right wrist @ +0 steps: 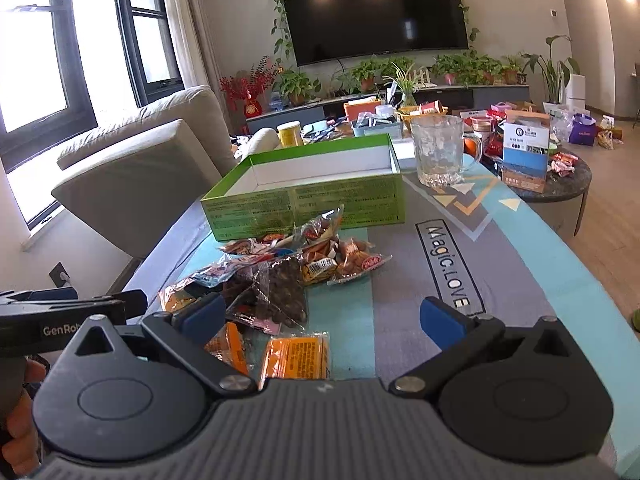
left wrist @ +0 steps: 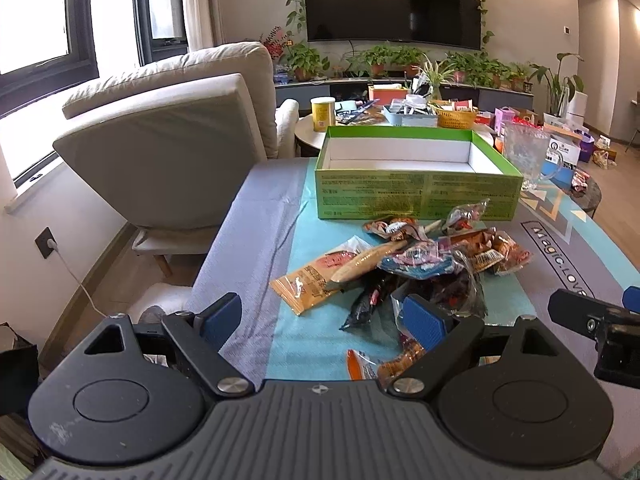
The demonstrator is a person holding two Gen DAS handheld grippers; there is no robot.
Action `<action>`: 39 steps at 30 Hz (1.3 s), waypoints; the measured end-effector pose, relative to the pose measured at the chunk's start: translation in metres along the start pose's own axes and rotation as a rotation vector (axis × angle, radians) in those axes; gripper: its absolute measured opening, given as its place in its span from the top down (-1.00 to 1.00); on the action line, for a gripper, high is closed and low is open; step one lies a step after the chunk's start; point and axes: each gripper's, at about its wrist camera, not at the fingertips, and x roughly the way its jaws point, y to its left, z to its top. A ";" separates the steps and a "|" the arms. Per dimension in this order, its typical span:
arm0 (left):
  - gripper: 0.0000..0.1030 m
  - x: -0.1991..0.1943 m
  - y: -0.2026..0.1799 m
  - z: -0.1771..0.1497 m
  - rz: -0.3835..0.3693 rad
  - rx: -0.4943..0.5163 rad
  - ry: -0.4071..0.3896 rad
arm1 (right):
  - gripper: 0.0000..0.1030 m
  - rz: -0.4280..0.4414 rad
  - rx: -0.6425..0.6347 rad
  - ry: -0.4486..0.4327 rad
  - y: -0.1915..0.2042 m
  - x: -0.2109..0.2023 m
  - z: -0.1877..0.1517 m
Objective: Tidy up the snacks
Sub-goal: 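Move both tools over the snack pile in front of the green box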
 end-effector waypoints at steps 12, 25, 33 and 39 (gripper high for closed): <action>-0.70 0.002 -0.002 -0.002 0.001 -0.006 0.014 | -0.16 0.012 -0.001 0.009 -0.001 -0.001 -0.004; -0.70 0.001 0.000 0.000 0.010 -0.007 0.017 | -0.16 0.013 0.010 0.016 -0.007 -0.001 -0.006; -0.70 0.003 0.003 0.002 0.021 -0.009 0.015 | -0.16 0.015 0.009 0.023 -0.008 0.000 -0.008; -0.70 0.007 0.018 0.016 0.060 -0.037 -0.017 | -0.16 0.007 -0.003 0.025 -0.007 0.000 -0.007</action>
